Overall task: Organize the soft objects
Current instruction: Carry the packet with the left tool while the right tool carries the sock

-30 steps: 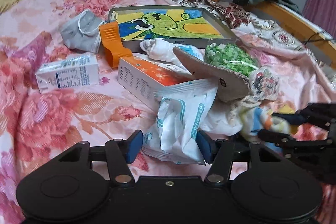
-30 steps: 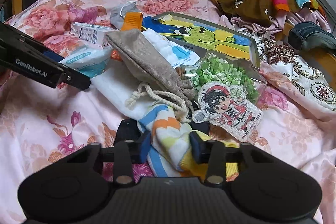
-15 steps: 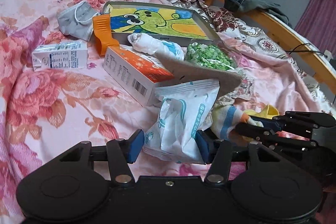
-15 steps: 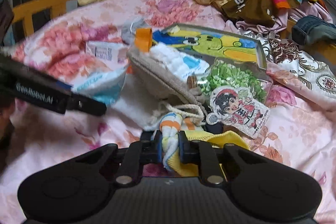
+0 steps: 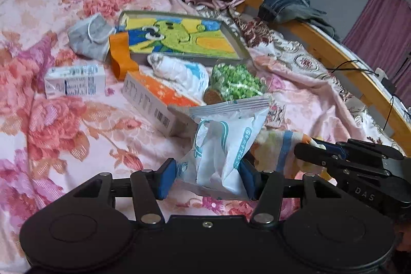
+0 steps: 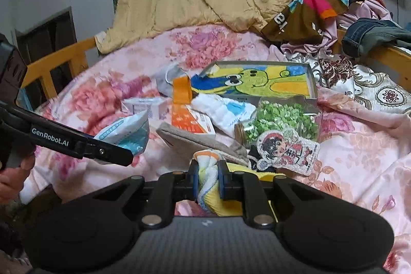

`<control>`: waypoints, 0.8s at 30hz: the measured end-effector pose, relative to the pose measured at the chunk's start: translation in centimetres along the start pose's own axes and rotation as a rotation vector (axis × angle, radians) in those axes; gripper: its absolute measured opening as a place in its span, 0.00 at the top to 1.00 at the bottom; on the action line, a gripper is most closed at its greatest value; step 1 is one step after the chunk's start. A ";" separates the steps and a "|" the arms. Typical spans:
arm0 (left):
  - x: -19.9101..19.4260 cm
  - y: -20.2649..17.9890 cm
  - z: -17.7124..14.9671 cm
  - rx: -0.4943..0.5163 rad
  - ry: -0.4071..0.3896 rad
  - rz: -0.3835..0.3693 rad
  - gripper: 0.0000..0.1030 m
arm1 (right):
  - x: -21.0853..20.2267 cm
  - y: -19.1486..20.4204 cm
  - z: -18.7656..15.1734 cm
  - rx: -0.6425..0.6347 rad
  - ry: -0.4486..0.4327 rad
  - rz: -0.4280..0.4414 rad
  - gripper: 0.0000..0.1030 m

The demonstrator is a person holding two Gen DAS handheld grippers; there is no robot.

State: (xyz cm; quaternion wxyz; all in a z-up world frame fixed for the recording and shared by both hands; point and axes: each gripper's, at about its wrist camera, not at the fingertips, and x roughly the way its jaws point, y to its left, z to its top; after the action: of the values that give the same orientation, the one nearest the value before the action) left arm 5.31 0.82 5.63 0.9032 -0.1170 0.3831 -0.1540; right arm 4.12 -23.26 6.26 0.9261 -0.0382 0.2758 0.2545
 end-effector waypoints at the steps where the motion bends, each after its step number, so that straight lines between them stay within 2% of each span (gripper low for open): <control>1: -0.4 -0.1 0.2 0.005 -0.006 -0.002 0.46 | -0.4 -0.1 0.2 -0.001 -0.004 0.006 0.84; 7: -1.9 -0.6 2.1 0.036 -0.058 -0.010 0.46 | -2.3 -0.7 1.2 -0.004 -0.024 0.030 0.84; 14: -0.7 -1.1 3.8 0.001 -0.095 0.004 0.46 | -3.0 -1.4 4.7 -0.037 -0.080 0.059 0.84; 20: 1.3 -0.5 6.9 -0.021 -0.116 0.050 0.46 | -1.1 -2.5 9.3 -0.076 -0.125 0.072 0.84; 24: 2.1 0.6 11.1 -0.032 -0.127 0.090 0.46 | 2.1 -3.1 13.3 -0.092 -0.113 0.082 0.84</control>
State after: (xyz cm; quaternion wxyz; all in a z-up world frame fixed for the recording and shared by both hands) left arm 14.85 1.68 11.57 0.9297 -0.1235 0.3324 -0.0996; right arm 13.69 -22.19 16.18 0.9263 -0.0551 0.2124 0.3063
